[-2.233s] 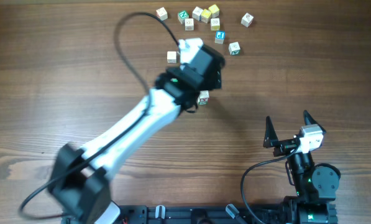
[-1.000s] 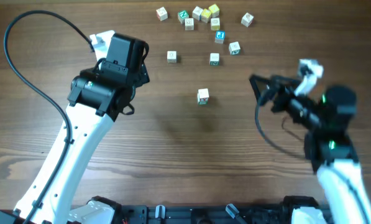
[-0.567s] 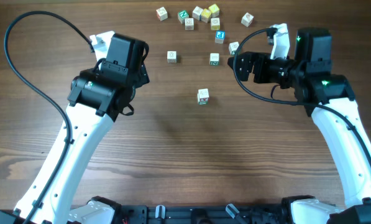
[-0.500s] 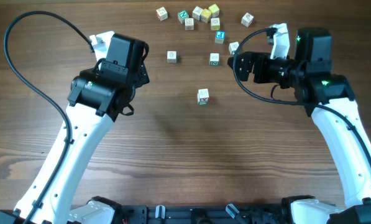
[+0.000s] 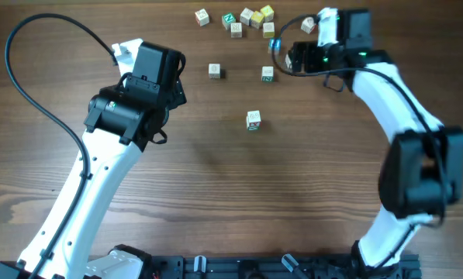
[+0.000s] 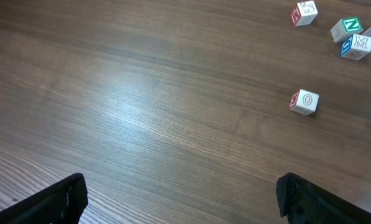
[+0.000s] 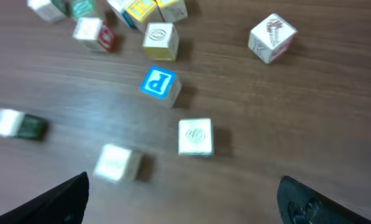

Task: Form a tower
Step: 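Reach the right gripper to a white block with a 6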

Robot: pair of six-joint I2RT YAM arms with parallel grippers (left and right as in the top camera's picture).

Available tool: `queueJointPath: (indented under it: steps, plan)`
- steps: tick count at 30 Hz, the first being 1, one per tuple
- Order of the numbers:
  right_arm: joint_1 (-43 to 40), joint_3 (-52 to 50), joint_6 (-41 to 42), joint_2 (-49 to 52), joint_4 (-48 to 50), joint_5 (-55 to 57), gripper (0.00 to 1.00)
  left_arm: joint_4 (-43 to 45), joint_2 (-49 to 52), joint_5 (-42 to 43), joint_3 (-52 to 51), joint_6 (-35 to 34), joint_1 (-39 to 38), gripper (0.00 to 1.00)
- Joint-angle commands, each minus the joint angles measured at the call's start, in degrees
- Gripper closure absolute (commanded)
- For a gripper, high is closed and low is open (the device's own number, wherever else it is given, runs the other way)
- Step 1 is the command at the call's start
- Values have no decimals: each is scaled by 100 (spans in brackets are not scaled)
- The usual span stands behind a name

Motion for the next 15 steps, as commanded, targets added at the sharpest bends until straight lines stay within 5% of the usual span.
queueJointPath:
  steps: [1, 10, 15]
  plan:
    - [260, 175, -422, 634, 498, 369, 4, 13, -26, -13, 7, 63, 26, 0]
    - [428, 175, -201, 1360, 1392, 1047, 23, 11, -26, -13, 7, 63, 26, 0]
    - [422, 173, -195, 1464, 1670, 1047, 45, 13, -26, -13, 7, 63, 26, 0]
